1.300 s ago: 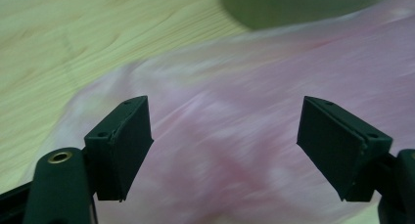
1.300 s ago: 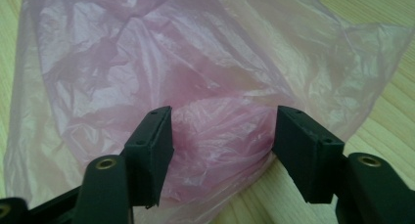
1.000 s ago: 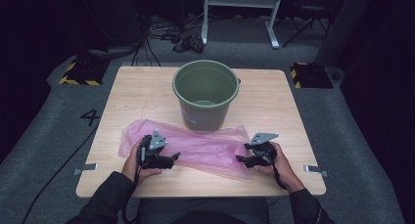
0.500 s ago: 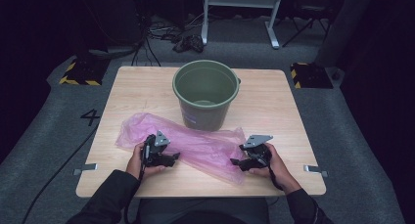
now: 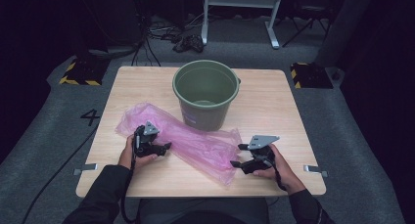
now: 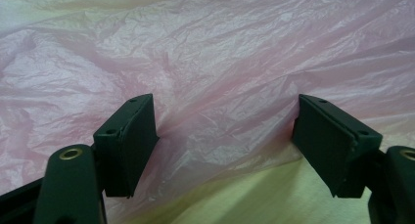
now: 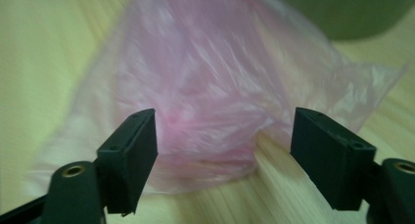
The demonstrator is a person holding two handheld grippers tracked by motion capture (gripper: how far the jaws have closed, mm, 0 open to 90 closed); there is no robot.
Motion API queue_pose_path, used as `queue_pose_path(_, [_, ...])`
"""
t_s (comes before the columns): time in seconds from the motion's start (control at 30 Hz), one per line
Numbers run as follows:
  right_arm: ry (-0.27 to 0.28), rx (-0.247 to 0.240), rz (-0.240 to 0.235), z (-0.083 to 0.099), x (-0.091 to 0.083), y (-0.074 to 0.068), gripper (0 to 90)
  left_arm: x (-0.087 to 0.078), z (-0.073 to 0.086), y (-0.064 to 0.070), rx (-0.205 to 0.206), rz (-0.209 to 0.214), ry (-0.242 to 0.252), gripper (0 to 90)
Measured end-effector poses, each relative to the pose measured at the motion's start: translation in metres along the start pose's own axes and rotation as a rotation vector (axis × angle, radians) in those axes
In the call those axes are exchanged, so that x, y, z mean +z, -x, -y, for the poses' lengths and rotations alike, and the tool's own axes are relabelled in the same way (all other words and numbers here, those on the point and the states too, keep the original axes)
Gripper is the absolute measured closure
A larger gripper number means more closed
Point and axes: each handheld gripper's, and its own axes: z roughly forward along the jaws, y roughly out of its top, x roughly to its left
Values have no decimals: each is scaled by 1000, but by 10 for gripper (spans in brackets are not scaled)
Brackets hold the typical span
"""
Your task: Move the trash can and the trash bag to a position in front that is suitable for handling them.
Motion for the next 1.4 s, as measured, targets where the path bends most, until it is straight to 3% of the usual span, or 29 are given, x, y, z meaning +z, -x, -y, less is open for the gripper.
queue_pose_path(0.13, [71,-4,22,-3,-18,4,246,1,-1,-11,-13,-19,-5,218])
queue_pose_path(0.2, [77,6,40,-1,-25,10,242,1,0,-17,-26,-29,-2,217])
queue_pose_path(0.33, [28,24,128,8,-28,23,241,1,0,-26,-33,-35,-8,198])
queue_pose_path(0.4, [20,34,137,10,-28,27,241,0,0,-28,-43,-46,-13,188])
queue_pose_path(0.5, [-34,87,180,21,-26,42,237,-7,0,-28,-48,-81,-20,151])
queue_pose_path(0.57, [-52,107,190,27,-24,48,234,-11,0,-28,-49,-65,-2,168])
queue_pose_path(0.6, [-62,113,197,30,-23,52,232,-19,1,-27,-36,-30,35,154])
queue_pose_path(0.7, [-79,131,200,37,-23,59,229,-32,5,-21,-1,-3,54,160])
queue_pose_path(0.8, [-71,158,199,44,-23,66,229,-44,14,-12,24,-7,52,163])
queue_pose_path(0.87, [-57,169,180,46,-26,69,229,-47,18,-10,25,-12,48,165])
queue_pose_path(0.97, [-53,164,171,47,-26,70,229,-53,32,-4,-3,14,26,166])
queue_pose_path(1.1, [-64,153,173,45,-26,69,232,-56,38,4,6,31,-1,165])
queue_pose_path(1.23, [-22,147,165,34,-31,64,234,-56,46,15,32,35,-47,159])
queue_pose_path(1.4, [46,74,154,5,-42,53,234,-53,48,12,23,29,-50,157])
